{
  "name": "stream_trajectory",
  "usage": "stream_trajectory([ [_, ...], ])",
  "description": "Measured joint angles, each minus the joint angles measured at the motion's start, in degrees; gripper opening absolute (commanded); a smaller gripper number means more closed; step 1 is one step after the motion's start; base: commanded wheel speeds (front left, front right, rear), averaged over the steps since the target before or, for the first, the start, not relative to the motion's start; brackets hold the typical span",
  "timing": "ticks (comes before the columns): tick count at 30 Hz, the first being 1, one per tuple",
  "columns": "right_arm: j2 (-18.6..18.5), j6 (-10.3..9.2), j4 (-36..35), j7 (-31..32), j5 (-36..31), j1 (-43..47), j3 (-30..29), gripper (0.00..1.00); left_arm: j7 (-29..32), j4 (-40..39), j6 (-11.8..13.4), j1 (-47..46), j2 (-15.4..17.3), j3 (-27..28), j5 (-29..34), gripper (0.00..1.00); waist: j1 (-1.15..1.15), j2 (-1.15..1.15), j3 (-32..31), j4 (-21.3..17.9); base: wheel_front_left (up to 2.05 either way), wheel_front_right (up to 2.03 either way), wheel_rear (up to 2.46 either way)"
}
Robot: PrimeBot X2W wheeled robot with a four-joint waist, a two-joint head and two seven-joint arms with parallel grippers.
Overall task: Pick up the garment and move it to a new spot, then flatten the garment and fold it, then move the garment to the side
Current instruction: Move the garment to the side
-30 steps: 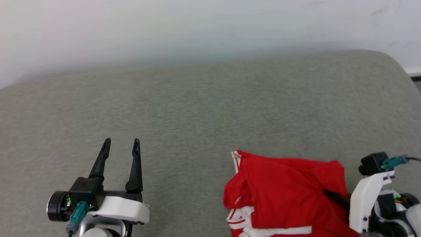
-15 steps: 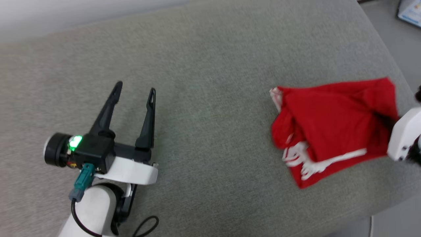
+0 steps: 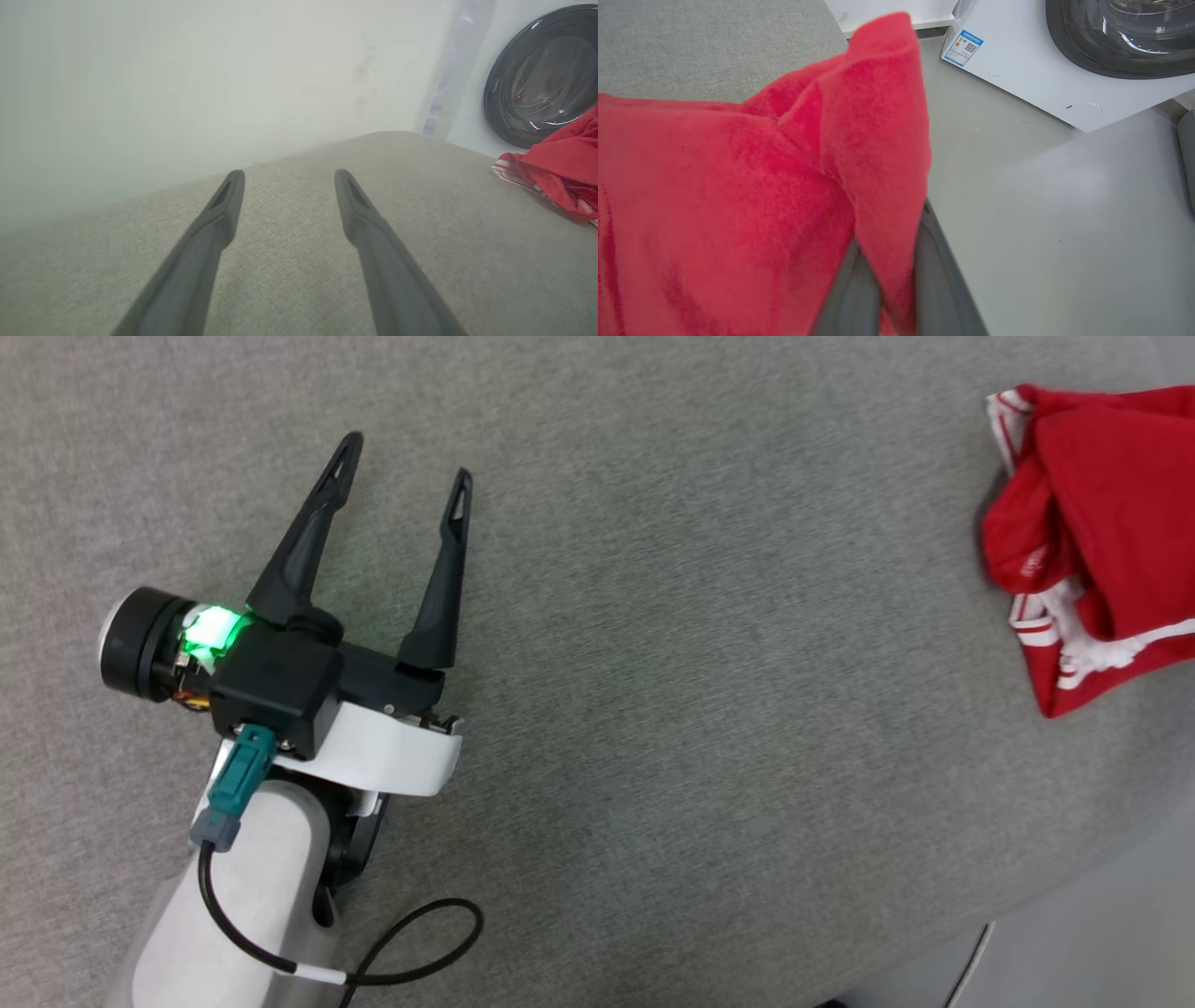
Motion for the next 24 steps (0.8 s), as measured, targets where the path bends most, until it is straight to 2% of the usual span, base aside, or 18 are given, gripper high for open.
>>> stream_trajectory([
  [2, 0.26, 0.0, 1.51, -1.86, -0.91, -0.62, -0.84, 0.0, 0.04, -0.12, -0.1, -0.71, -0.07, -0.47, 0.27, 1.0, 0.0, 0.0, 1.04, 0.56, 0.0, 0.0, 0.0],
  [3, 0.46, 0.0, 2.3, -2.58, -1.27, -0.97, -1.18, 0.15, 0.05, -0.15, -0.18, -1.02, -0.09, -0.69, 0.41, 1.0, 0.0, 0.0, 1.43, 0.91, 0.0, 0.0, 0.0],
  [4, 0.71, 0.0, 3.08, -3.39, -1.59, -1.22, -1.33, 0.43, 0.05, -0.15, -0.2, -1.21, -0.1, -0.8, 0.42, 1.0, 0.0, 0.0, 1.74, 1.27, 0.0, 0.0, 0.0],
  [5, 1.04, 0.0, 4.05, -4.1, -1.91, -1.48, -1.57, 1.0, 0.05, -0.12, -0.2, -1.31, -0.1, -0.86, 0.42, 1.0, 0.0, 0.0, 1.96, 1.61, 0.0, 0.0, 0.0],
  [15, 1.63, 0.0, 10.45, -15.14, -6.22, -3.21, -5.35, 1.0, -0.63, 1.83, -0.13, -1.02, -0.36, -1.31, -0.55, 1.0, -0.01, 0.0, 0.51, 3.52, 0.0, 0.0, 0.0],
  [24, 3.0, 0.0, 9.56, -23.35, -7.75, 0.63, -6.1, 1.0, -3.31, 5.83, 1.89, 4.39, -2.83, -1.03, -3.35, 1.0, -0.01, 0.0, -6.82, 5.71, 0.0, 0.0, 0.0],
])
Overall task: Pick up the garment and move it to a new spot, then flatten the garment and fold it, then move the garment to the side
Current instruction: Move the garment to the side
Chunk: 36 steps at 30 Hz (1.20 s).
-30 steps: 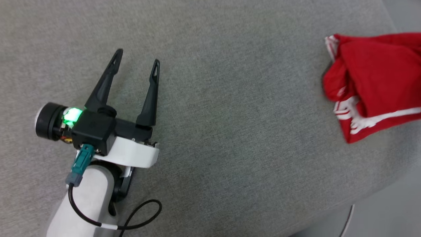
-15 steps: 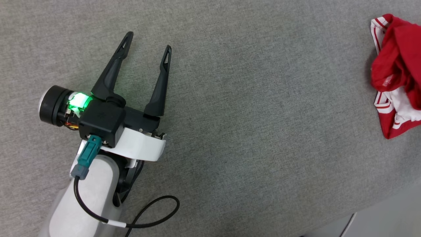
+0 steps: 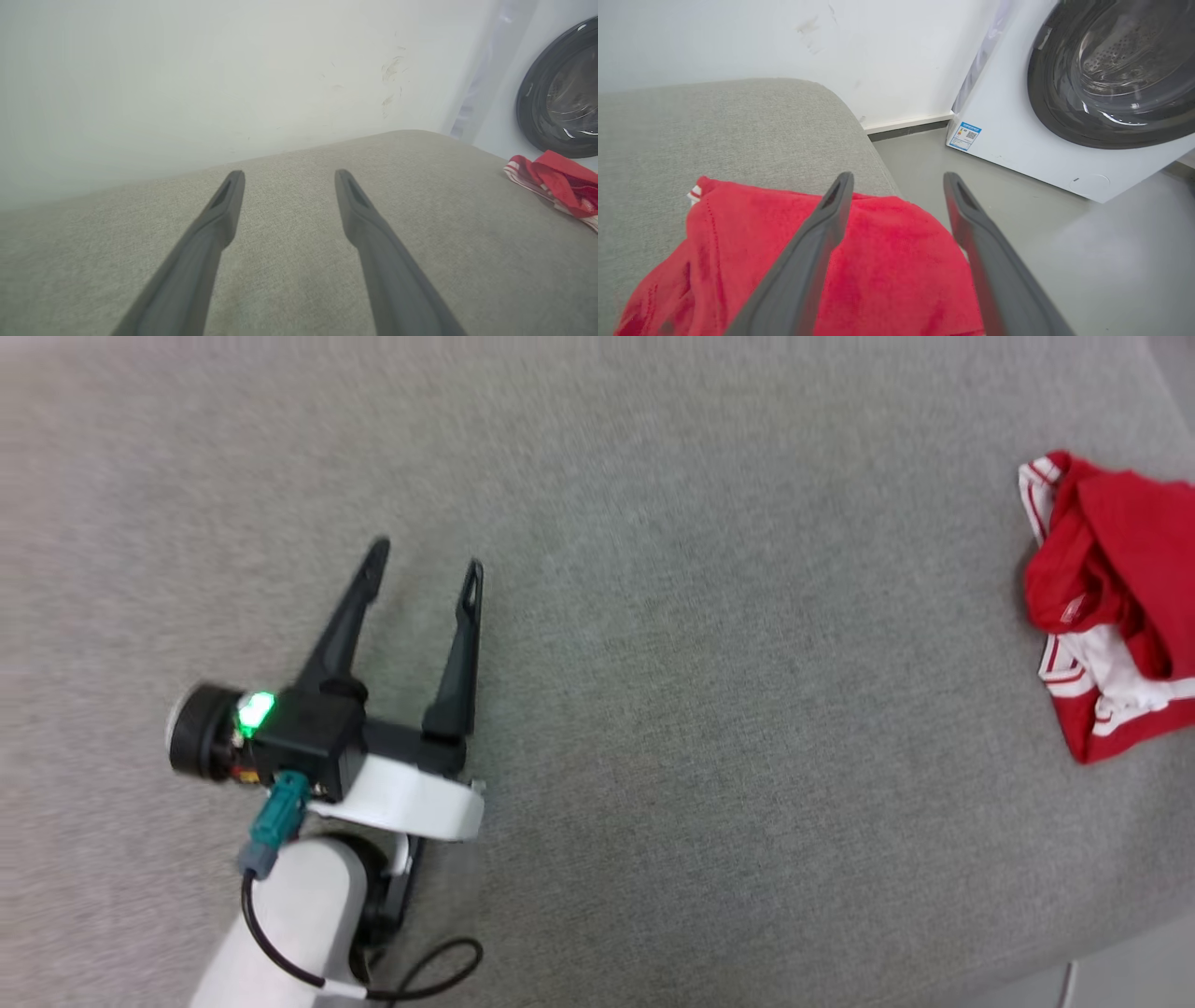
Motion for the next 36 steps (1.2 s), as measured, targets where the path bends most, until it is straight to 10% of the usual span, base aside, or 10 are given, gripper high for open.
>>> stream_trajectory([
  [36, 19.61, -0.01, -43.96, 5.81, -2.89, 40.17, 4.15, 1.0, -2.88, 6.55, 4.91, 21.7, -2.47, 8.68, -4.26, 1.0, -0.01, 0.0, -25.87, 17.45, 0.0, 0.0, 0.0],
])
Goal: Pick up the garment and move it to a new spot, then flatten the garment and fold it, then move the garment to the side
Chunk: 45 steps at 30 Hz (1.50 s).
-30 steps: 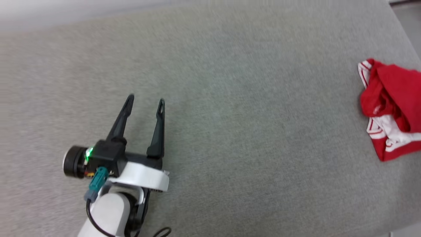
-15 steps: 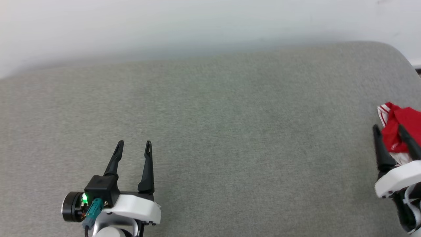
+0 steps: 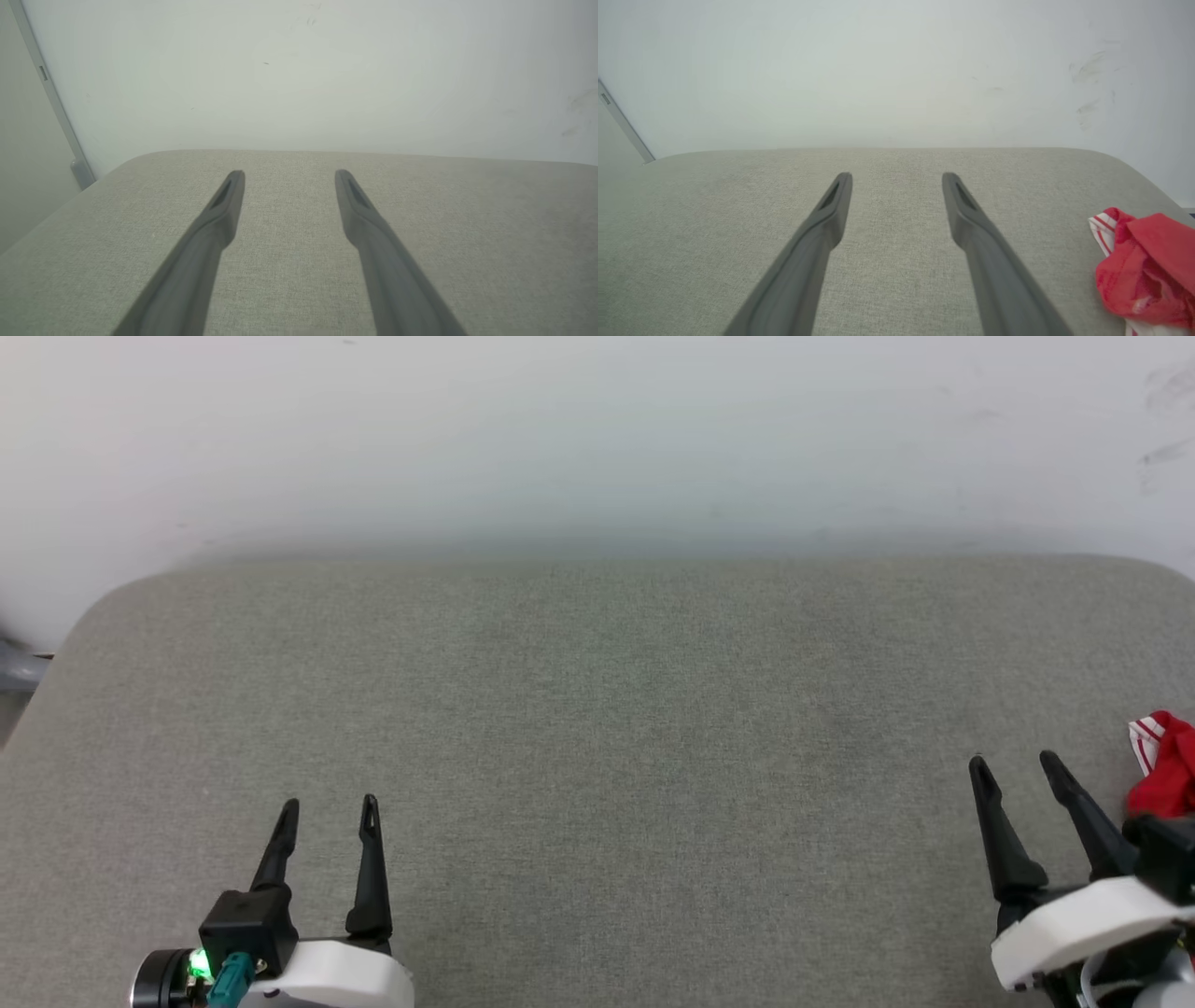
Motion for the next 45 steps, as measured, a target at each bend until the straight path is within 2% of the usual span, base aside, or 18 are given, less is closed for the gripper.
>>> stream_trajectory([
  [9, 4.9, 0.0, -12.85, 4.61, -5.45, 9.21, -4.22, 1.0, 0.0, 0.86, -2.0, 0.85, -0.71, 0.03, 1.41, 1.0, 0.0, 0.0, -1.18, 0.66, 0.0, 0.0, 0.0],
  [15, 6.0, 0.0, -17.51, 6.35, -8.36, 11.97, -4.97, 1.0, 0.0, 1.88, -2.9, 0.93, -0.92, 0.54, 1.83, 1.0, 0.01, 0.0, -1.47, -0.23, 0.0, 0.0, 0.0],
  [40, 6.89, -0.01, -20.19, 7.97, -8.98, 12.51, -4.7, 1.0, 0.0, 4.92, -5.6, 0.69, -1.98, 1.99, 2.38, 1.0, 0.01, 0.0, -1.96, -0.98, 0.0, 0.0, 0.0],
  [41, 6.91, 0.0, -19.87, 7.95, -8.99, 12.54, -4.68, 0.0, 0.04, 5.25, -5.58, 0.8, -2.04, 1.97, 2.38, 0.0, 0.01, 0.0, -1.95, -0.98, 0.0, 0.0, 0.0],
  [45, 7.01, 0.0, -17.57, 7.98, -8.48, 12.74, -4.47, 0.0, 0.55, 7.19, -5.6, 2.04, -2.44, 1.87, 1.83, 0.0, 0.01, 0.0, -1.95, -0.98, 0.0, 0.0, 0.0],
])
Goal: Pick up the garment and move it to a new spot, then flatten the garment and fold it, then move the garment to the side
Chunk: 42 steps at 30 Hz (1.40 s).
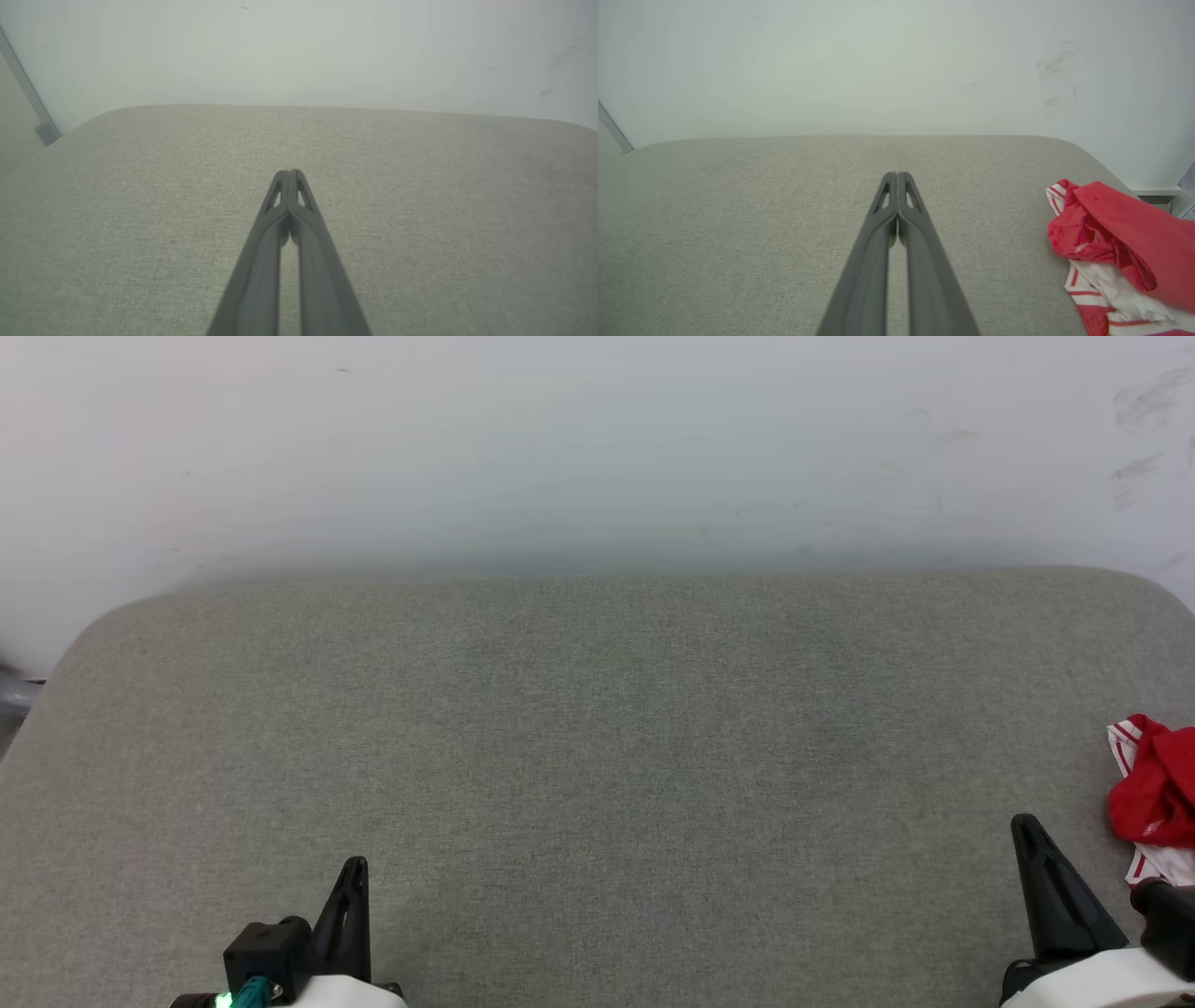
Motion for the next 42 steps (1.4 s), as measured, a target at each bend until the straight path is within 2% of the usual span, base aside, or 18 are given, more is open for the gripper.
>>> stream_trajectory([
  [19, 0.14, -0.01, 6.19, 0.51, 20.54, -2.7, 0.21, 0.0, 5.16, 0.86, -2.64, -1.36, -1.54, 3.26, -18.96, 0.0, 0.0, 0.0, 0.19, 0.08, 0.0, 0.0, 0.0],
  [42, 0.38, -0.01, 12.05, 1.02, 40.0, -6.41, 0.19, 0.0, 9.84, 1.68, -5.28, -3.59, -2.98, 6.65, -37.41, 0.0, 0.0, 0.0, 0.41, 0.18, 0.0, 0.0, 0.0],
])
